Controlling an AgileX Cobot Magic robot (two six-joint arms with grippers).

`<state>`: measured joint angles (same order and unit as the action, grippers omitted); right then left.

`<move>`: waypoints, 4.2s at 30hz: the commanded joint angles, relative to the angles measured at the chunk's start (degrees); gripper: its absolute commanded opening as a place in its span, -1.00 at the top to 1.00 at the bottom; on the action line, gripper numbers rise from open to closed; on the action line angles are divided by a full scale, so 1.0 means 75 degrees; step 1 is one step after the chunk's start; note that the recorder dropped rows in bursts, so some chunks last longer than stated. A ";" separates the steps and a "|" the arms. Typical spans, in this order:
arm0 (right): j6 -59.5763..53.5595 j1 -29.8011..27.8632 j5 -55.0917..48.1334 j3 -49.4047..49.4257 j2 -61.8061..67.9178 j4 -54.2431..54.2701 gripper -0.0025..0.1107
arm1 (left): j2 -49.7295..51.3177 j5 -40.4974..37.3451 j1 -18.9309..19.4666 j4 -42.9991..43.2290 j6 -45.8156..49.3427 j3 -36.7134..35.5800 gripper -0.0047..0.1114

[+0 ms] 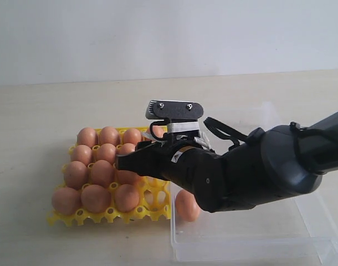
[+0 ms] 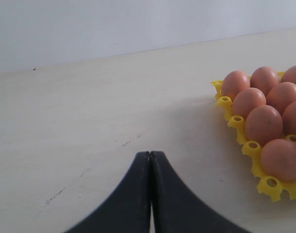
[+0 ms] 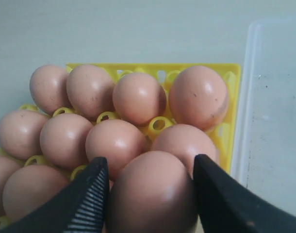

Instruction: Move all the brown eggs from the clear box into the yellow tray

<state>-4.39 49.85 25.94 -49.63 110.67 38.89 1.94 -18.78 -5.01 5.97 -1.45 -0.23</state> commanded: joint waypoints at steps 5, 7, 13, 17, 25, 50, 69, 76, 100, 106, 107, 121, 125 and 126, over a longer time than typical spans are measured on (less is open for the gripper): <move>-0.0048 0.0017 0.0263 0.0035 0.0073 -0.0007 0.16 | 0.0019 0.0091 -0.0025 -0.0018 -0.0033 0.0031 0.92; -0.0048 0.0017 0.0264 0.0035 0.0097 -0.0007 0.16 | 0.0019 0.0091 -0.0025 -0.0018 -0.0033 0.0031 0.92; -0.0048 0.0017 0.0279 0.0021 0.0145 -0.0022 0.06 | 0.0019 0.0091 -0.0025 -0.0018 -0.0033 0.0031 0.92; -0.0048 0.0017 0.0279 0.0021 0.0145 -0.0022 -0.10 | 0.0019 0.0091 -0.0025 -0.0018 -0.0033 0.0031 0.92; -0.0048 0.0017 0.0349 0.0008 0.0145 -0.0022 -0.11 | 0.0019 0.0091 -0.0025 -0.0018 -0.0033 0.0031 0.92; -0.2007 -0.1258 -0.3613 0.0810 -0.3193 0.0127 0.96 | 0.0019 0.0091 -0.0025 -0.0018 -0.0033 0.0031 0.92; -0.1540 -0.2583 -0.6348 0.0840 -0.2091 0.0361 0.01 | 0.0019 0.0091 -0.0025 -0.0018 -0.0033 0.0031 0.92; -0.1540 -0.2565 -0.6282 0.0687 -0.1822 0.0427 0.01 | 0.0019 0.0091 -0.0025 -0.0018 -0.0033 0.0031 0.92; -0.1759 -0.2114 -0.6444 0.0010 -0.0927 0.0346 0.01 | 0.0019 0.0091 -0.0025 -0.0018 -0.0033 0.0031 0.92; -0.1806 -0.2114 -0.6254 0.0010 -0.0753 0.0346 0.01 | 0.0019 0.0091 -0.0025 -0.0018 -0.0033 0.0031 0.92; -0.1806 -0.2114 -0.6201 0.0010 -0.0734 0.0346 0.01 | 0.0019 0.0091 -0.0025 -0.0018 -0.0033 0.0031 0.92; -0.1962 -0.2114 -0.5717 0.0010 -0.0431 0.0241 0.01 | 0.0019 0.0091 -0.0025 -0.0018 -0.0033 0.0031 0.92; -0.2012 -0.2114 -0.5566 0.0010 -0.0431 0.0152 0.01 | 0.0019 0.0091 -0.0025 -0.0018 -0.0033 0.0031 0.92; -0.2009 -0.2114 -0.5552 0.0010 -0.0431 0.0152 0.01 | 0.0019 0.0091 -0.0025 -0.0018 -0.0033 0.0031 0.92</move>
<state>-18.65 33.91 -16.72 -49.42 106.88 40.81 1.94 -18.78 -5.01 5.97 -1.45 -0.23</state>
